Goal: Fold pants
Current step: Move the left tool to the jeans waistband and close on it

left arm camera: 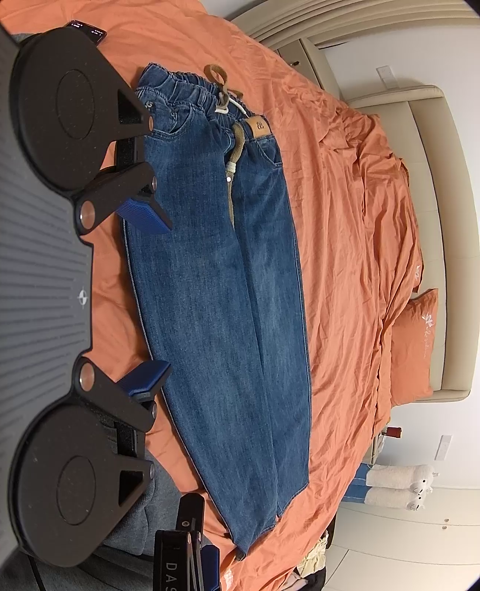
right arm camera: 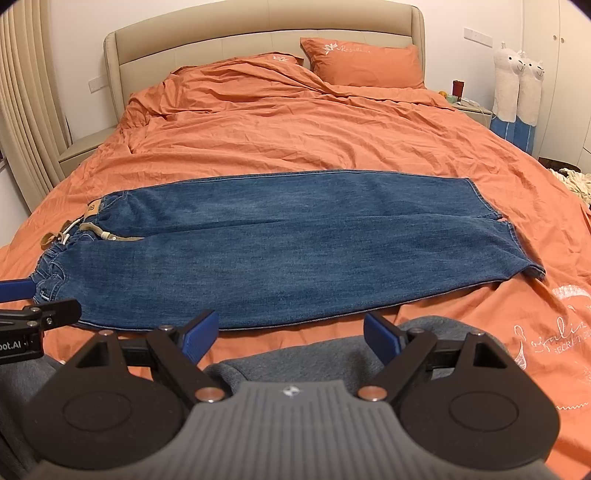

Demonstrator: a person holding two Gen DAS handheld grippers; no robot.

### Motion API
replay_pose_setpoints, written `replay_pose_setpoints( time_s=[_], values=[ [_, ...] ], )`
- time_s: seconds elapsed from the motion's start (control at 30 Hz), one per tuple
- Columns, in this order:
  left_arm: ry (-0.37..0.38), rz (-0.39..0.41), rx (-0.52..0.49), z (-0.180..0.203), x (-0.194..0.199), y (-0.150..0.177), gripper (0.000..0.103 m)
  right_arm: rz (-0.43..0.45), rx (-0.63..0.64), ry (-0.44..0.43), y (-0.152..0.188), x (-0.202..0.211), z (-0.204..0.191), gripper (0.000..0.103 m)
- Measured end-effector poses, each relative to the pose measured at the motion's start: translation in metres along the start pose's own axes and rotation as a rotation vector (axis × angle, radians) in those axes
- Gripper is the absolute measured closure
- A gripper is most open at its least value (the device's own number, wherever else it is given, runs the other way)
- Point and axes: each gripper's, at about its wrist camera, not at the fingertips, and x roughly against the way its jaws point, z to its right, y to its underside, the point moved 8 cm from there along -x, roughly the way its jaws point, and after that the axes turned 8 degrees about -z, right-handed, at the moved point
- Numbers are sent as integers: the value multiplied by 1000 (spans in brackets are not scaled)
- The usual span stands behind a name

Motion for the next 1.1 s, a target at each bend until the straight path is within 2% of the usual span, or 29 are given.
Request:
replay_pose_setpoints(
  time_s=[0.23, 0.43, 0.6, 0.7, 0.8, 0.83, 0.9, 1.0, 1.1],
  values=[
    [-13, -8, -5, -10, -4, -1, 12, 1, 13, 4, -2, -4, 5, 21],
    [-32, -3, -19, -48, -9, -15, 14, 32, 9, -2, -21, -14, 32, 21],
    [-20, -38, 46, -109, -26, -33, 26, 77, -6, -15, -45, -32, 64, 21],
    [0, -48, 102, -153, -41, -47, 33, 79, -16, 30, -65, -48, 82, 21],
    [-19, -50, 205, -206, -61, -60, 34, 83, -60, 72, -85, -65, 103, 23],
    [-13, -56, 236, -222, -70, -63, 34, 82, -79, 75, -90, -72, 110, 29],
    [7, -88, 275, -247, -89, -64, 33, 75, -106, 79, -98, -87, 122, 37],
    [34, -141, 317, -279, -125, -61, 33, 50, -123, 107, -102, -113, 135, 43],
    [95, -180, 389, -302, -157, -54, 34, 14, -178, 81, -101, -136, 141, 44]
  ],
)
